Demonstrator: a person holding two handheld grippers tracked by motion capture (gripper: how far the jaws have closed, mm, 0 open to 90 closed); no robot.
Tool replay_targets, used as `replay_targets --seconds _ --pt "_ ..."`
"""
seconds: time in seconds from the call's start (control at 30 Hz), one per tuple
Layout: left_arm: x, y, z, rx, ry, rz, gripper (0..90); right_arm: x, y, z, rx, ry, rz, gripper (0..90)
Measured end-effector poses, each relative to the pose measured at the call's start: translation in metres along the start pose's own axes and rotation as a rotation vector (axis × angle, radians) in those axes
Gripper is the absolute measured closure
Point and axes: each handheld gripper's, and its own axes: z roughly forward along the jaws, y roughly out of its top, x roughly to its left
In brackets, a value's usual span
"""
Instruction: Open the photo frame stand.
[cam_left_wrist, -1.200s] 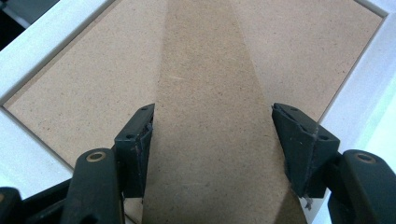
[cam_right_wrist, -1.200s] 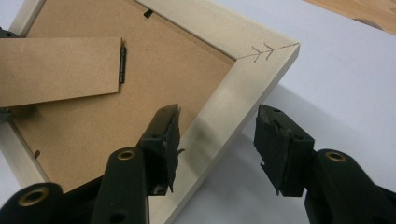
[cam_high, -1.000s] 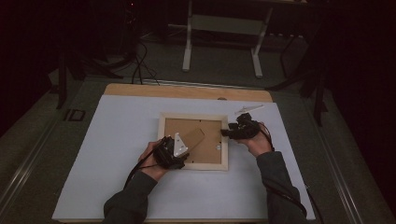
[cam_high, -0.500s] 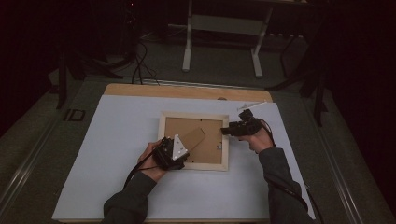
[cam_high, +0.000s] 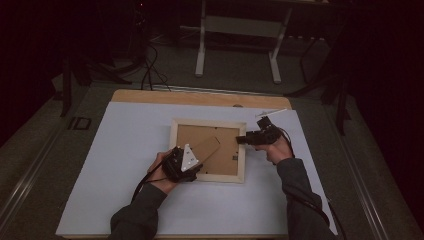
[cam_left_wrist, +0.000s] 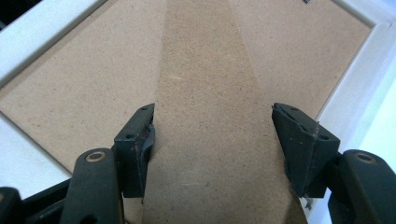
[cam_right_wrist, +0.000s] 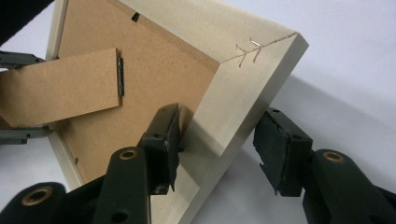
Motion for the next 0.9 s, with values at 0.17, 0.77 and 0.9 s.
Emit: replay_targets --seconds 0.17,0.77,0.9 --pt "0.005 -0.001 0.001 -0.007 -0.042 -0.053 36.4 0.000 -0.001 0.000 -0.010 -0.005 0.008 51.2" --pt "0.034 -0.011 0.003 -0.023 -0.340 -0.356 39.0 0.004 -0.001 -0.002 -0.024 -0.022 -0.011 51.2" --pt "0.039 -0.013 0.004 -0.016 -0.381 -0.391 43.8 0.005 -0.002 -0.003 -0.025 -0.021 -0.014 51.2"
